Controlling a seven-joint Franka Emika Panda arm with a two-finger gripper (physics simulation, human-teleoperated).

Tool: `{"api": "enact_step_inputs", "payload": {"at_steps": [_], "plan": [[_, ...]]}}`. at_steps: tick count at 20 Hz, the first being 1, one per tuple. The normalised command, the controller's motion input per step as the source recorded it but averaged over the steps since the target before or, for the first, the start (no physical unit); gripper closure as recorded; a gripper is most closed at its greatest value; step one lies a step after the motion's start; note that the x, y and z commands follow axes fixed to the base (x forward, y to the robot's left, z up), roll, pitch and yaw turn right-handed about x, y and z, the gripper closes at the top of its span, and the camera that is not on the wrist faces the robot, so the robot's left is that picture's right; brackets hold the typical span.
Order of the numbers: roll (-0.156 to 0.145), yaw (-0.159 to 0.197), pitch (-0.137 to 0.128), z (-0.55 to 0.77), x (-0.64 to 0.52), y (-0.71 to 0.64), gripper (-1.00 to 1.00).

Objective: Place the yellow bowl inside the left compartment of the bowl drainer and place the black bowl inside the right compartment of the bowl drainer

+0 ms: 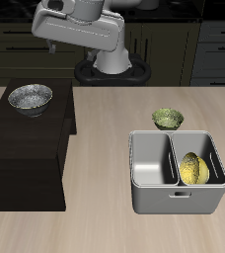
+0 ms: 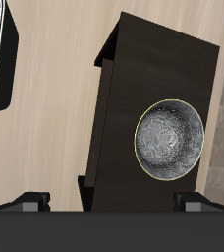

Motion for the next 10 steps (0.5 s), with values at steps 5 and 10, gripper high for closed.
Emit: {"api": "enact_step_inputs", "payload": {"at_steps": [5,10], "plan": [[-0.082,-0.017,-0.044,0.14,-0.06,-0.65,-1.00],[-0.079,-0.018,-0.003,0.07,0.09,-0.41,-1.00]]}}
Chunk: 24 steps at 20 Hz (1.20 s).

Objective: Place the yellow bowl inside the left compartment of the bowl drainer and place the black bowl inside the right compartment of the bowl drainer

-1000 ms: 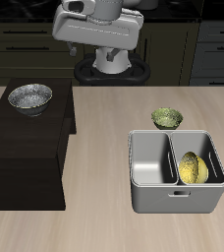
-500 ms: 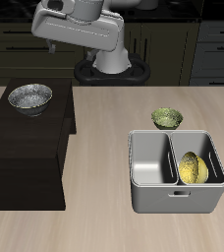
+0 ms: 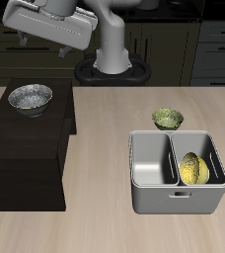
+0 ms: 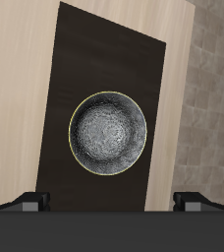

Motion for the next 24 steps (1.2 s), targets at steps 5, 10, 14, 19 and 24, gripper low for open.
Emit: {"api": "enact_step_inputs", "payload": {"at_steps": [5,10,14,19,24], "plan": [[-0.058,-0.019,-0.006,-0.09,0.09,-0.21,-1.00],[0.012,-0.018,0.019,-0.20,0.03,0.08,-1.00],[0.003,-0.003,-0.017,-0.04,0.11,0.20,-1.00],[0.011,-0.021,0.022,-0.19,0.18,0.19,-1.00],[-0.007,-0.010,0.034,-0.23,0.19,0.07,-1.00]]}}
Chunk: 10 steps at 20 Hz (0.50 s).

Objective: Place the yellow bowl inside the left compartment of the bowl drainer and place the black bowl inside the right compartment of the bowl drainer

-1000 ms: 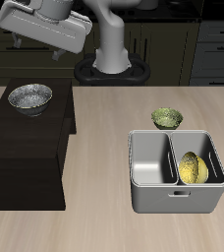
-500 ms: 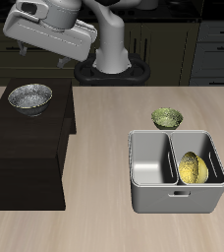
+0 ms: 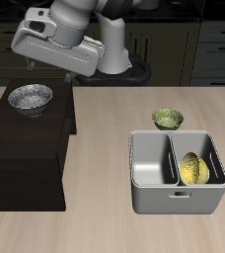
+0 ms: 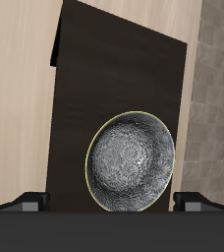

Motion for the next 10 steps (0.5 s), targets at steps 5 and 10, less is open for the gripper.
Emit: {"api": "enact_step_inputs", "payload": {"at_steps": [5,10], "plan": [[0.010,0.001,0.028,-0.26,0.04,0.07,-1.00],[-0.011,-0.016,0.044,-0.30,0.02,-0.01,-1.00]]}}
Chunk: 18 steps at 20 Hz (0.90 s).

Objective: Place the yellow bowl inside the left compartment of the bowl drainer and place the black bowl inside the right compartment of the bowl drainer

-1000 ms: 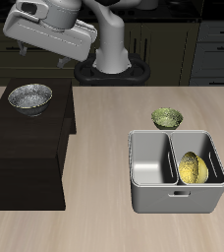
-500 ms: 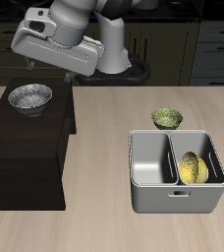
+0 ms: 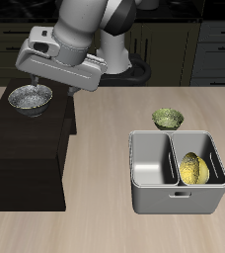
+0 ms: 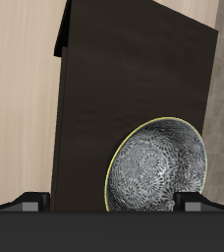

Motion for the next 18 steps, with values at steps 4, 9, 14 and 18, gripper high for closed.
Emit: {"api": "enact_step_inputs", "payload": {"at_steps": [4,9,14,18], "plan": [[-0.018,-0.018,0.042,-0.26,0.03,-0.12,-1.00],[-0.026,-0.041,0.042,-0.22,0.00,-0.10,-1.00],[0.006,-0.004,0.038,-0.29,0.02,0.02,1.00],[0.011,-0.021,0.020,-0.08,0.03,0.05,1.00]]}}
